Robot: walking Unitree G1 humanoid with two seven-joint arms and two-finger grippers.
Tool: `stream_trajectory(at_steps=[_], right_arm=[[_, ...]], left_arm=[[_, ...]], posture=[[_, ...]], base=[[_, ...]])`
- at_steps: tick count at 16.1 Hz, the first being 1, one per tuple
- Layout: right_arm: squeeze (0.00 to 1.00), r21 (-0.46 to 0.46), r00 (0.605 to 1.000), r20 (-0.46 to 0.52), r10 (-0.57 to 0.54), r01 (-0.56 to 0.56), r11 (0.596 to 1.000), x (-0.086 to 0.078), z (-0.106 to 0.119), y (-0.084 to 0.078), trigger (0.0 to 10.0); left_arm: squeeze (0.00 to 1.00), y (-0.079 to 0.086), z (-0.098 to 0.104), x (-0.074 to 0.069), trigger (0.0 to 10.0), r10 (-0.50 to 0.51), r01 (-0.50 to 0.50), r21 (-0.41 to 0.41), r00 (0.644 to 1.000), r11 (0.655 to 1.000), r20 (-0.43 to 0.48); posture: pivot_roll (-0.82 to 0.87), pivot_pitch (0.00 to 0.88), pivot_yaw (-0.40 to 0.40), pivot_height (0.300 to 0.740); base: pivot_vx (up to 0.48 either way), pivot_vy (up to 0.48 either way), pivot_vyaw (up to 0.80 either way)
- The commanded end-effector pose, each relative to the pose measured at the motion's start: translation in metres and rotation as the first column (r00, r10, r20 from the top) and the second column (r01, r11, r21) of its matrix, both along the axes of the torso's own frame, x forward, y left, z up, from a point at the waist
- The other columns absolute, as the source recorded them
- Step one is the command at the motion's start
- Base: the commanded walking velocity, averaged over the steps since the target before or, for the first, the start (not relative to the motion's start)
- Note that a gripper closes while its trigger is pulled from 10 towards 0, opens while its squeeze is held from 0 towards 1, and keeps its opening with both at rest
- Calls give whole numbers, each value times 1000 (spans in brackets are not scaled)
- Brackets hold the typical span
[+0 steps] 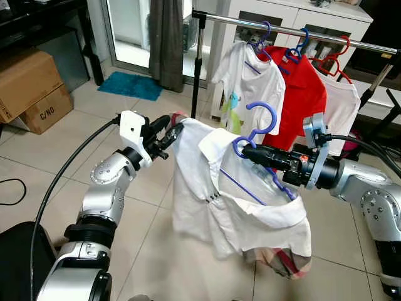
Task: Hang hanger
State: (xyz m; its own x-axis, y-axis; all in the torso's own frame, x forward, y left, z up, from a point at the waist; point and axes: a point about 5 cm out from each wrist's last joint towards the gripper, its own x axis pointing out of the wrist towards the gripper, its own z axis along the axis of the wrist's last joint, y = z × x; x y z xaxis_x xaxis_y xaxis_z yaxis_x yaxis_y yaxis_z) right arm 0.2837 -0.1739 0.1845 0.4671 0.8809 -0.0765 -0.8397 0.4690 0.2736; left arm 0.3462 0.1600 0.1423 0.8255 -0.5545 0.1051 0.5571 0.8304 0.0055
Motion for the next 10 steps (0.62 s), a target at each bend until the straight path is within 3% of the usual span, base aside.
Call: stream_trajectory(at_steps=[1, 10], right_arm=[[0, 16, 1000, 25, 19, -19, 1000, -2, 7, 0, 10000], [0, 2, 1000, 21, -4, 4, 1000, 0, 6, -2, 10000]], left_arm=[[0, -2, 3, 3, 0, 8, -8, 5, 1000, 1000, 12], [0, -4, 8, 4, 0, 17, -17, 13, 998, 1000, 58]], posture=[[-139, 0, -55, 740], [-141, 0, -57, 740]], base=[[0, 0, 0], [0, 0, 0]])
